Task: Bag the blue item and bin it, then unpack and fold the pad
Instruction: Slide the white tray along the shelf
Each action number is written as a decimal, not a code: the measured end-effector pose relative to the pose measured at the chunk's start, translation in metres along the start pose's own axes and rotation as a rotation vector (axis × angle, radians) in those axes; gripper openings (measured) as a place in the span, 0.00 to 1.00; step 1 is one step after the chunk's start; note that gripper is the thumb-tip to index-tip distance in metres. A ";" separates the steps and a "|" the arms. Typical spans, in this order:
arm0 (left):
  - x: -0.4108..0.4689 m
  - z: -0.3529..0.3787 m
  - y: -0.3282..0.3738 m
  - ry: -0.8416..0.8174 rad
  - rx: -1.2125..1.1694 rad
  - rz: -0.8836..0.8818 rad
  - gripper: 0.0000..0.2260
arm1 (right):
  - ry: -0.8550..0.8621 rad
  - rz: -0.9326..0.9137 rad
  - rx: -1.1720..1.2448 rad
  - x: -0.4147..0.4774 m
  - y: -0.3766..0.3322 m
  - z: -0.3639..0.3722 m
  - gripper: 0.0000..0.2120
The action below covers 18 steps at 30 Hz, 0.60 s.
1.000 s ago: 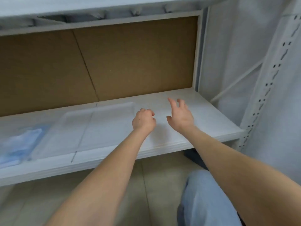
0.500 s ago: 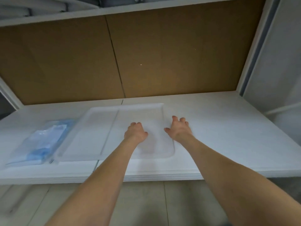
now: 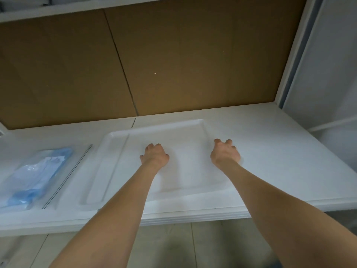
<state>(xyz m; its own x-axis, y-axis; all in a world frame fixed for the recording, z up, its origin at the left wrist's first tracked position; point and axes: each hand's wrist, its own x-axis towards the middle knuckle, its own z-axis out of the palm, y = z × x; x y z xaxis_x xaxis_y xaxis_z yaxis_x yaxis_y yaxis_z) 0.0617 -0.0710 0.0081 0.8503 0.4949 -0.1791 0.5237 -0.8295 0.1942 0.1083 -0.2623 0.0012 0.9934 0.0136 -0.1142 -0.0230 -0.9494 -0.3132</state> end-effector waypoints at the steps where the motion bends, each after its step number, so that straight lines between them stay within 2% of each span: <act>1: 0.001 -0.001 0.002 0.008 0.008 -0.006 0.19 | 0.009 0.026 -0.007 0.002 0.010 -0.005 0.23; 8: 0.003 -0.007 -0.005 0.083 0.118 -0.148 0.20 | 0.061 0.218 -0.060 0.012 0.081 -0.030 0.23; 12: 0.003 -0.012 -0.017 0.005 0.090 -0.300 0.23 | 0.084 0.287 -0.080 0.016 0.091 -0.035 0.23; 15: 0.004 -0.008 -0.026 -0.062 0.021 -0.296 0.20 | 0.131 0.207 -0.156 0.015 0.077 -0.032 0.23; 18: 0.003 -0.004 -0.028 -0.025 0.013 -0.283 0.16 | 0.148 0.048 -0.191 0.015 0.052 -0.027 0.23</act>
<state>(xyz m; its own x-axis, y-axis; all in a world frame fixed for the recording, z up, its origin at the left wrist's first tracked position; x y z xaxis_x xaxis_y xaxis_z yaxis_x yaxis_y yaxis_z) 0.0497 -0.0452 0.0061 0.6684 0.7013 -0.2478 0.7395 -0.6622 0.1205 0.1247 -0.3196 0.0083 0.9976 -0.0660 0.0193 -0.0631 -0.9901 -0.1252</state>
